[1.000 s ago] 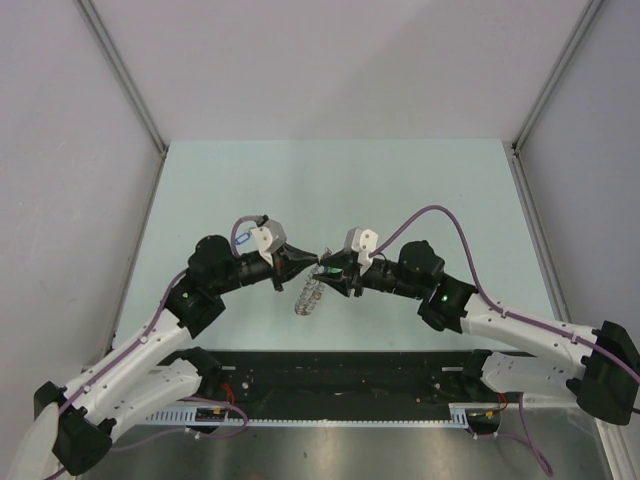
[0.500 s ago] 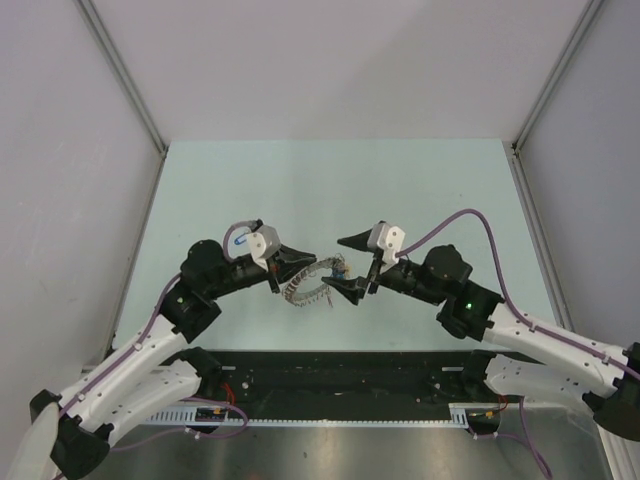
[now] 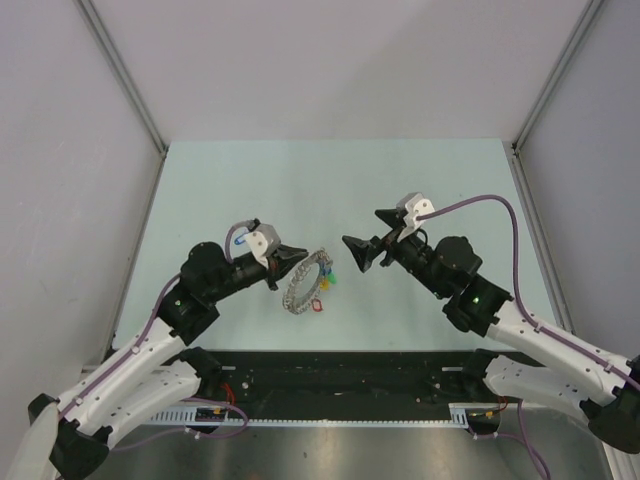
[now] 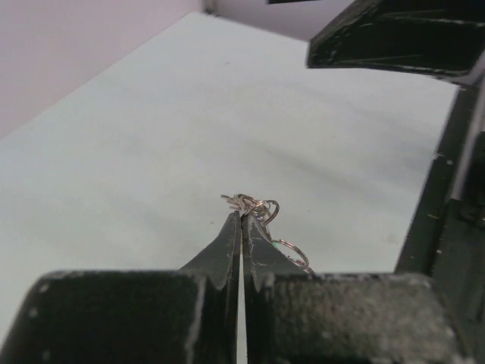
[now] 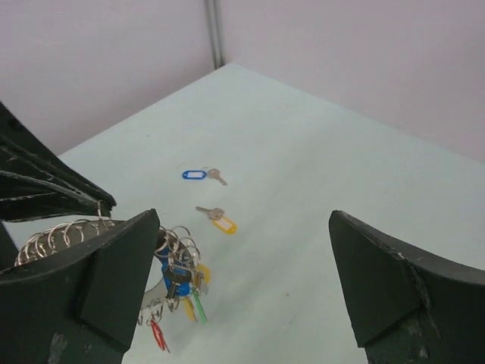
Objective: Put the keys on the keyring
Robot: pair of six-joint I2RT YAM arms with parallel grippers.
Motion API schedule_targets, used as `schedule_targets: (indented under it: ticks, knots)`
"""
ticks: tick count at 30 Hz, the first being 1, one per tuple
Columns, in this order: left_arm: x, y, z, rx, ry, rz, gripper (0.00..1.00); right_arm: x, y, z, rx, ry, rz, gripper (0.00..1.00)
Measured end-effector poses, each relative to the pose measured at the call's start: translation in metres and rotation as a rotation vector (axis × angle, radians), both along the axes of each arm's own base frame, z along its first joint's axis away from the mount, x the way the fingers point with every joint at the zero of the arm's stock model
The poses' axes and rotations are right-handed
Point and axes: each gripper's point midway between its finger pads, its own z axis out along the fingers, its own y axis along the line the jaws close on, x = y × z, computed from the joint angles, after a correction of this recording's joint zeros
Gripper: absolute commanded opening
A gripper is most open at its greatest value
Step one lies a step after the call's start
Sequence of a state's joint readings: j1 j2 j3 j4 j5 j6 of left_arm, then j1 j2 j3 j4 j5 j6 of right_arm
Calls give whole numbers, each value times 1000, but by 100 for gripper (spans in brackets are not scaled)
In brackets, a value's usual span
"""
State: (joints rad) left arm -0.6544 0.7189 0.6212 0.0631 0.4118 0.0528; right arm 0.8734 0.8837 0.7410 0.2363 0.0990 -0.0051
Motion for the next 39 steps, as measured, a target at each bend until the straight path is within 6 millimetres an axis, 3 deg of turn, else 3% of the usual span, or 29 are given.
schedule_targets:
  ticks: [3, 7, 14, 21, 25, 30, 39]
  knots:
    - [15, 14, -11, 40, 37, 124, 0, 15, -3, -13, -4, 49, -54, 98]
    - [31, 42, -16, 87, 58, 307, 0, 34, 4, -45, -52, 126, -88, 89]
    - [40, 108, -10, 111, 40, 634, 0, 62, 37, -131, -188, 300, -93, 80]
    - [37, 162, 8, 74, -19, 866, 0, 88, 82, -182, -234, 388, -88, 71]
    - [40, 178, 8, 58, -29, 937, 0, 96, 116, -203, -250, 407, -81, 63]
    - [46, 193, -4, 77, -7, 993, 0, 105, 156, -225, -262, 406, -74, 61]
    - [45, 197, 2, 44, -16, 991, 0, 111, 194, -262, -320, 406, -6, 57]
